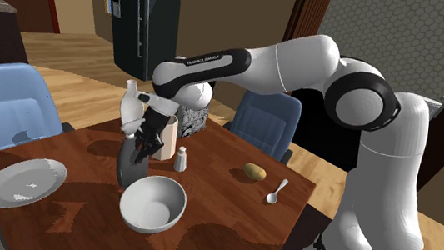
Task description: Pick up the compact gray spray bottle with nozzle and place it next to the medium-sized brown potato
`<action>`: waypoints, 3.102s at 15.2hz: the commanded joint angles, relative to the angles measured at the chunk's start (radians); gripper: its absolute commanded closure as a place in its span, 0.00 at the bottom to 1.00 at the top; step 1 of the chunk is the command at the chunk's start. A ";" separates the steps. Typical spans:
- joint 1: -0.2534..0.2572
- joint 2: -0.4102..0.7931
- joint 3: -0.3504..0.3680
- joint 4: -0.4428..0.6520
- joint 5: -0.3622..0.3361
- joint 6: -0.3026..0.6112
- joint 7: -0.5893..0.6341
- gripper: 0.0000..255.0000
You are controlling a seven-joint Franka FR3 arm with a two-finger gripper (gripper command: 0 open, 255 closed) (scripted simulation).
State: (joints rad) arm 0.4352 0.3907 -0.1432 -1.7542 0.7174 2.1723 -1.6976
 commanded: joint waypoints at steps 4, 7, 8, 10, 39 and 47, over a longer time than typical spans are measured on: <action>0.003 -0.032 -0.008 0.019 -0.024 -0.042 0.036 1.00; 0.004 -0.047 -0.012 0.036 -0.037 -0.068 0.057 1.00; 0.004 -0.052 -0.013 0.042 -0.042 -0.077 0.063 1.00; 0.004 -0.061 -0.015 0.054 -0.050 -0.095 0.077 1.00; -0.012 -0.106 -0.036 0.361 -0.128 -0.400 0.265 1.00; -0.024 -0.082 -0.038 0.494 -0.131 -0.498 0.315 1.00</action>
State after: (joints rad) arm 0.4123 0.3067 -0.1809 -1.2736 0.5866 1.6844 -1.3885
